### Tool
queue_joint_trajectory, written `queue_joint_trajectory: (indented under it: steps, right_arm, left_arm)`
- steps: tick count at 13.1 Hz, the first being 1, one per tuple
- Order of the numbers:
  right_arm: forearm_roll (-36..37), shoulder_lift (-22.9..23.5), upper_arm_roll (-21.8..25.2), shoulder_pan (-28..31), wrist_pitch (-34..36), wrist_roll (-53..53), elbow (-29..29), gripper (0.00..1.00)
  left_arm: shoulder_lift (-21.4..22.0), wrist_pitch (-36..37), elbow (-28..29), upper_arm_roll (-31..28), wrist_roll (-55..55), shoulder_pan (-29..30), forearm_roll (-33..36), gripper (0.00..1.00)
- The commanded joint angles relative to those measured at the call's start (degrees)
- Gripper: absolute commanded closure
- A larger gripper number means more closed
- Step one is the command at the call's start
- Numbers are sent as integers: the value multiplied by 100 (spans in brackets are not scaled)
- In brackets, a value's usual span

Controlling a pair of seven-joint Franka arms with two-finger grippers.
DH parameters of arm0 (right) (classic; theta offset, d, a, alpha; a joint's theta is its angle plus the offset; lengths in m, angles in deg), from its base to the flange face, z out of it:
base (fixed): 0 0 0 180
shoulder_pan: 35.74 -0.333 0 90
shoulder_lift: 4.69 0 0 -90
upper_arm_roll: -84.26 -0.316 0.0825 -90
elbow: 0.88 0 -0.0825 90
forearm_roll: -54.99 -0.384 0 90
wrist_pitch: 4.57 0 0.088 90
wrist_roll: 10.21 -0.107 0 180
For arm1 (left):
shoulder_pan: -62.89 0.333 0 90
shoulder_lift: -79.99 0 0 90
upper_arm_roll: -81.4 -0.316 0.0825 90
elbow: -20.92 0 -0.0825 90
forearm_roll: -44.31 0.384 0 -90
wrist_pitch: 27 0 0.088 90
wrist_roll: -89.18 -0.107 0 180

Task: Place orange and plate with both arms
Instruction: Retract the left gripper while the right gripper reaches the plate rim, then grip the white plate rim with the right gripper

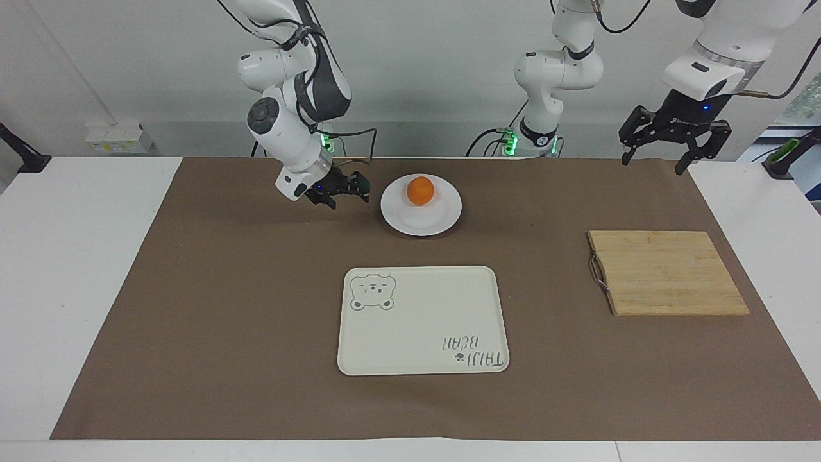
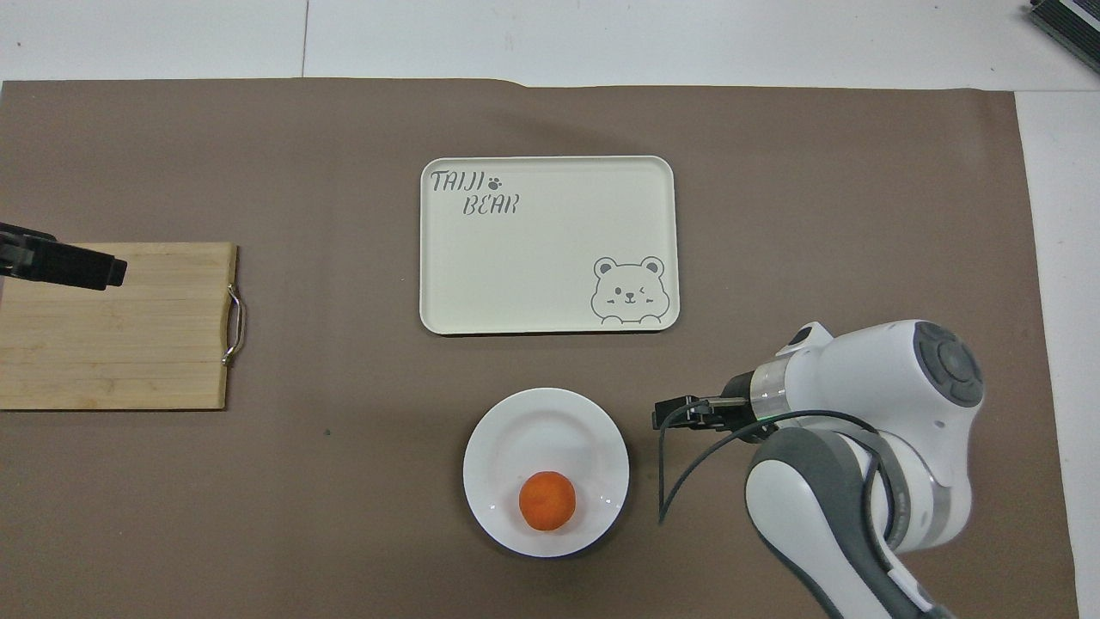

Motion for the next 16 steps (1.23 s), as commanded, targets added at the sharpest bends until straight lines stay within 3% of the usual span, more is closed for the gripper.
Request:
queue_joint_trajectory:
  steps: [1,7,9,16]
  right_arm:
    - [-1167,34,12,-135,-406,818,-357,0]
    - [-3692,254,12,-514,-933,2674,-920,0]
    - [-3887,324,12,-838,-1224,2676,-982,0]
    - [-3905,369,12,-936,-1365,2658,-1123,0]
  left_arm:
    - [165,179,196,75,-40,35,82,0]
    - [184,258,206,48,-32,132,82,0]
    - [184,258,206,40,-40,149,82,0]
    - [184,267,206,40,-40,149,74,0]
